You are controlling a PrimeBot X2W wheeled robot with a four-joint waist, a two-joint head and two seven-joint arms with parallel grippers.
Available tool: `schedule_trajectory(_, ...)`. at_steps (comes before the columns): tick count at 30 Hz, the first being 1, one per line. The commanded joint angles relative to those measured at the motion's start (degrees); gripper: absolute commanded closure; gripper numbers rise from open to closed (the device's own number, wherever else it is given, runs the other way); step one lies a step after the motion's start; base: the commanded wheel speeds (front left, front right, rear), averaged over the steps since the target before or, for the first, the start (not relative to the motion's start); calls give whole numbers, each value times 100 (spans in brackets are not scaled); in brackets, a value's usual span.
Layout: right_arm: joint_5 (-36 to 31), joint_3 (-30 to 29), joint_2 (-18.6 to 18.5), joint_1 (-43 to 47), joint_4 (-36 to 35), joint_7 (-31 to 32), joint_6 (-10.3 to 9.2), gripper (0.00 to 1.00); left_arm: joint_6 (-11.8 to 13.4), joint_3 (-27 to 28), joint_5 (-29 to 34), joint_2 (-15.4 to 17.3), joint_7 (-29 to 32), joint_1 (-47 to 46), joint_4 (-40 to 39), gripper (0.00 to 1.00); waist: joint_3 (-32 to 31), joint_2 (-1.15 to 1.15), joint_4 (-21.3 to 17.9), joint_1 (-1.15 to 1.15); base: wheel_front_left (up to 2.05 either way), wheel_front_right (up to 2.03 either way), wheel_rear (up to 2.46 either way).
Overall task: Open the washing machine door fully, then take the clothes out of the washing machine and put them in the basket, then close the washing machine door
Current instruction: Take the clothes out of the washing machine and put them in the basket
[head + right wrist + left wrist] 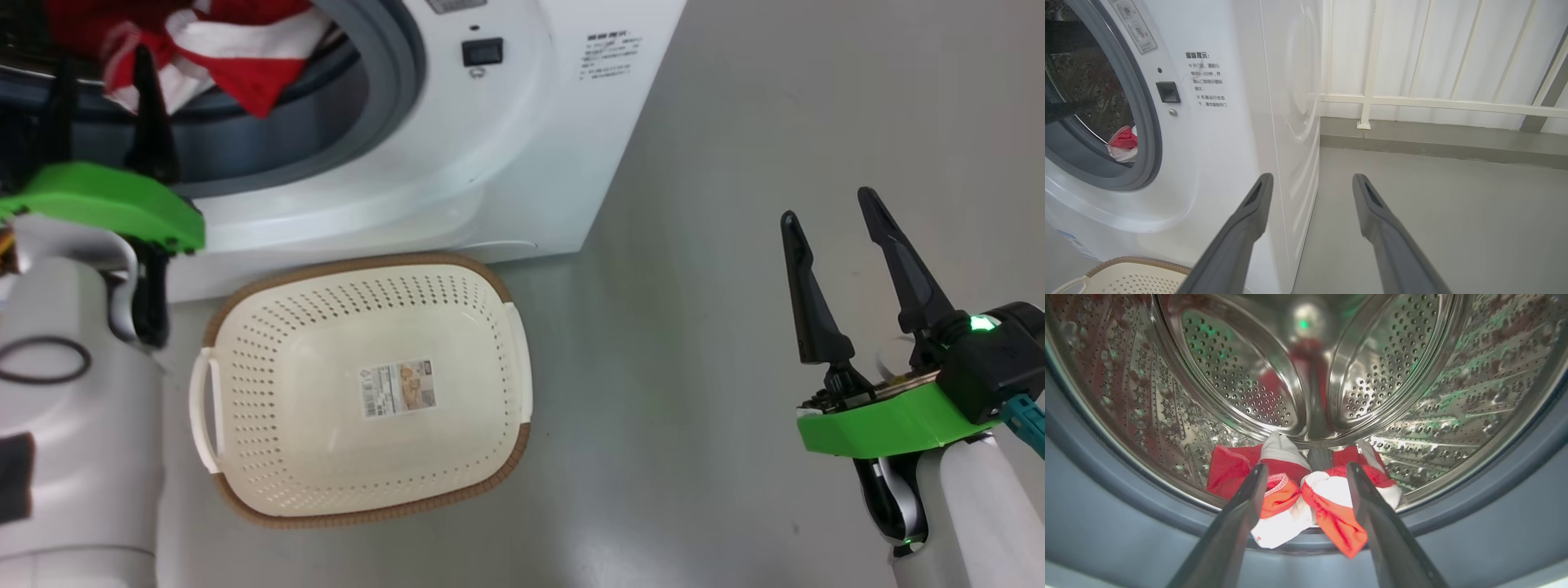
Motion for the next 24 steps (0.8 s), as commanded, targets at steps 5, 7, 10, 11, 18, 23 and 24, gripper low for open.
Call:
schedule_trajectory(5,59,214,-14,-136,-129,-36,37,0,116,37,176,547,-45,-643,628,0,328,0,-231,0,0,0,0)
schedule_trajectory(7,77,231,-7,-168,-124,-36,37,0,125,17,192,619,-45,-840,839,0,397,0,-267,0,0,0,0)
schedule_trajectory(10,101,264,0,-227,-121,-36,37,0,154,-33,232,719,-39,-1118,1155,0,492,0,-323,0,0,0,0)
schedule_trajectory(11,110,284,3,-252,-122,-36,37,0,175,-56,254,760,-33,-1203,1266,0,524,0,-350,0,0,0,0)
schedule_trajectory(18,166,379,17,-342,-126,-36,37,0,398,-224,417,1000,-4,-1626,1884,0,679,0,-517,0,0,0,0)
schedule_trajectory(23,187,402,26,-329,-123,-36,37,0,640,-375,573,1118,101,-1742,2162,0,741,0,-581,0,0,0,0)
schedule_trajectory(24,190,412,28,-330,-120,-36,37,0,701,-390,588,1142,123,-1761,2205,0,752,0,-594,0,0,0,0)
